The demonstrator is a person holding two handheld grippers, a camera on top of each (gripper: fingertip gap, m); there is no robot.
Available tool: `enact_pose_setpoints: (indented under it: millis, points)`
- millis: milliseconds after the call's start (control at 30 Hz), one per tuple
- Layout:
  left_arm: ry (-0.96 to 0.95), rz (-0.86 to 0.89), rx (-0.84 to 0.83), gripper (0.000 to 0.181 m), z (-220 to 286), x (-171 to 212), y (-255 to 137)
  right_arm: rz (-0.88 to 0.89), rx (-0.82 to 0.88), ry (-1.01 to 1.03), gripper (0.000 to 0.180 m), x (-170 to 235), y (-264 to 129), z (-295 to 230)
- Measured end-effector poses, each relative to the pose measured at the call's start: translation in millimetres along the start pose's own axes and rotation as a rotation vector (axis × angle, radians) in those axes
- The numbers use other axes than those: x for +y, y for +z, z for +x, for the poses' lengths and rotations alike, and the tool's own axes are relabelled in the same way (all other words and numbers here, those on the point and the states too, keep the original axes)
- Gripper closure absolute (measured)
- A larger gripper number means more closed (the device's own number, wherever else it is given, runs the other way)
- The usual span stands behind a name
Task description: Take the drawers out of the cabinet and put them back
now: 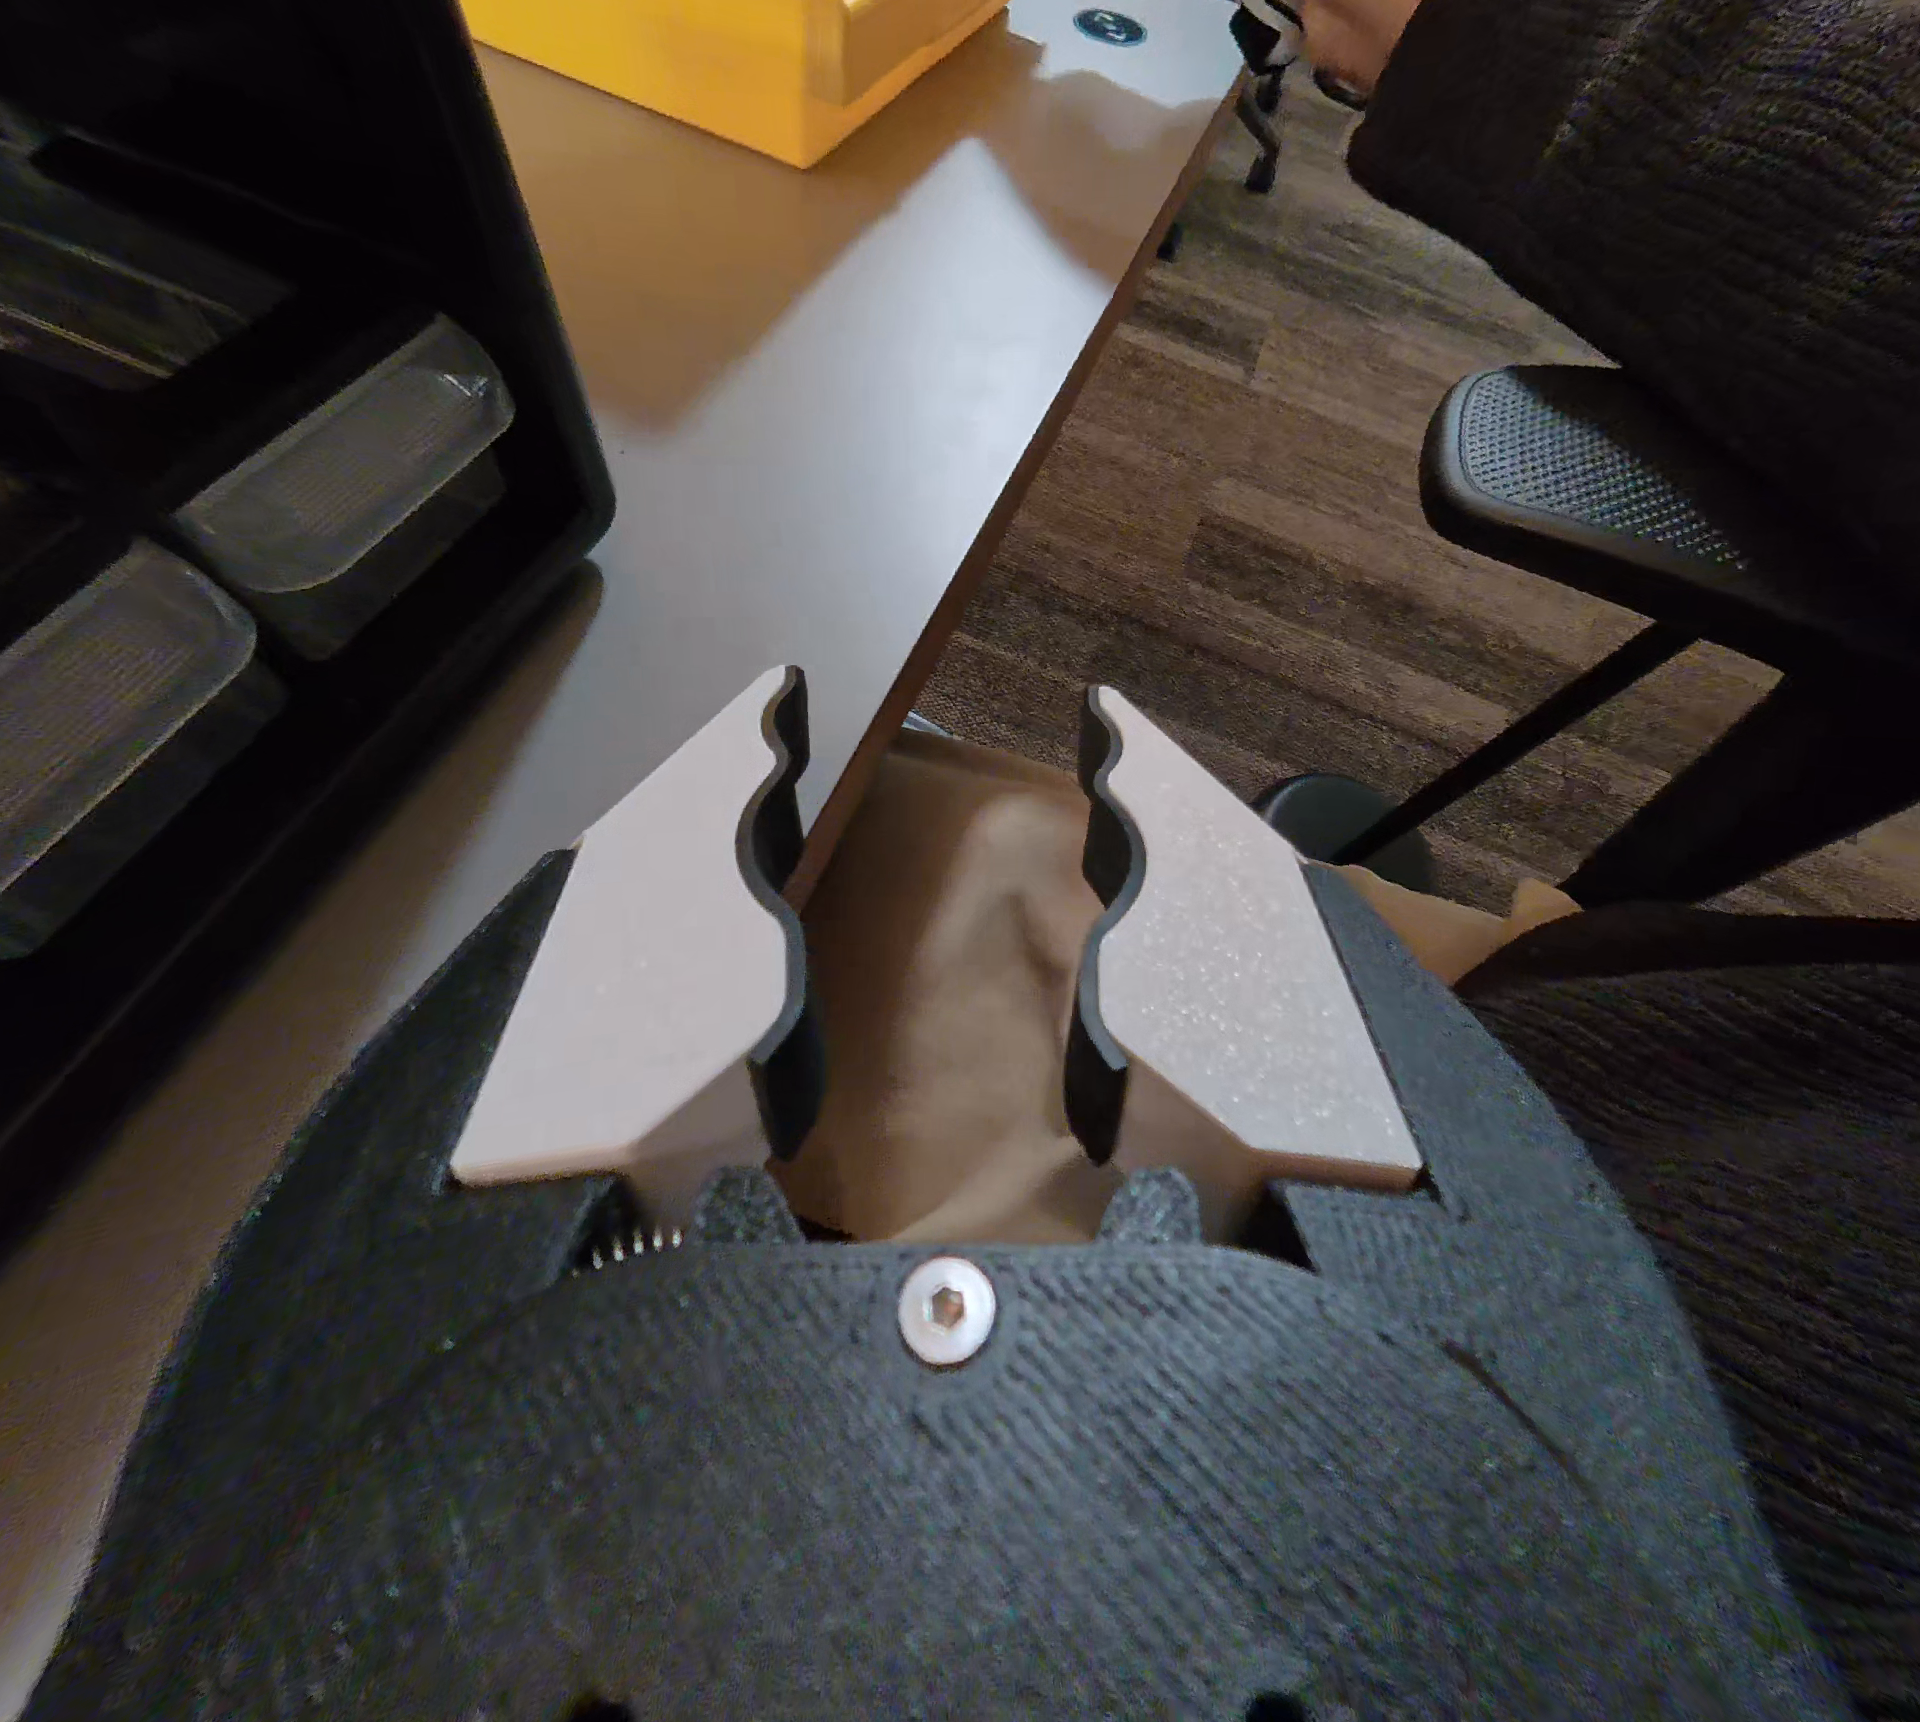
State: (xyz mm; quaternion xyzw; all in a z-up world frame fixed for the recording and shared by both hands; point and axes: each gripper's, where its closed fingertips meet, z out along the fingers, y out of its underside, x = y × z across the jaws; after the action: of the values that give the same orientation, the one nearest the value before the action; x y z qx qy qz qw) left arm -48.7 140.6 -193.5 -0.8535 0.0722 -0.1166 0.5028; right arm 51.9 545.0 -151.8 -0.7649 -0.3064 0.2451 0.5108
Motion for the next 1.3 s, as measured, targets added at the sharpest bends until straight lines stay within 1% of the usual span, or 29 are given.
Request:
enact_pose_setpoints:
  millis: [33,133,267,333,467,567,600,667,733,767,800,867,900,933,1033,1100,1200,1300]
  points:
    - [0.003,0.001,-0.01,0.131,-1,0,0,-0.001,-0.024,0.012,0.178,0,0,0]
    - [0.0,-0.008,-0.019,0.131,-4,2,3,0.008,-0.078,0.041,0.179,0,0,1]
    - [-0.02,-0.02,-0.01,0.131,-4,7,6,0.015,-0.065,0.05,0.179,0,-3,11]
    - [-0.03,-0.027,-0.004,0.131,-4,9,7,0.032,-0.044,0.075,0.177,0,-3,17]
    - [-0.036,-0.026,0.007,0.131,-2,10,7,0.057,0.045,0.142,0.17,-2,2,31]
    - [-0.029,-0.02,0.004,0.131,-1,8,5,0.039,0.097,0.103,0.166,-2,2,32]
    - [-0.028,-0.017,0.002,0.131,-1,6,4,0.03,0.111,0.085,0.159,-2,1,32]
    - [-0.022,-0.004,-0.003,0.13,0,3,2,0.035,0.178,0.066,0.125,-6,-5,39]
    - [-0.007,0.002,-0.012,0.13,0,0,1,0.098,0.235,0.071,0.105,-23,-19,41]
    - [-0.003,0.002,-0.015,0.13,0,0,1,0.166,0.243,0.085,0.097,-39,-30,36]
    - [-0.004,0.002,-0.017,0.13,0,0,1,0.262,0.219,0.106,0.098,-57,-43,23]
    - [-0.021,-0.001,-0.019,0.13,-2,1,3,0.471,0.054,0.143,0.102,-93,-71,-31]
    - [-0.033,-0.001,-0.018,0.13,-3,1,3,0.527,-0.036,0.137,0.114,-102,-82,-64]
    - [-0.044,0.003,-0.021,0.13,-4,0,3,0.536,-0.115,0.107,0.125,-104,-87,-98]
    - [-0.048,0.026,-0.049,0.13,-12,-9,-2,0.433,-0.359,0.011,0.142,-86,-87,-200]
    - [-0.036,0.046,-0.079,0.13,-20,-16,-9,0.372,-0.484,-0.002,0.144,-64,-89,-250]
    - [-0.045,0.082,-0.113,0.13,-32,-23,-26,0.292,-0.594,-0.004,0.144,-37,-91,-290]
    - [-0.114,0.138,-0.138,0.131,-48,-29,-49,0.23,-0.627,-0.071,0.144,-20,-86,-303]
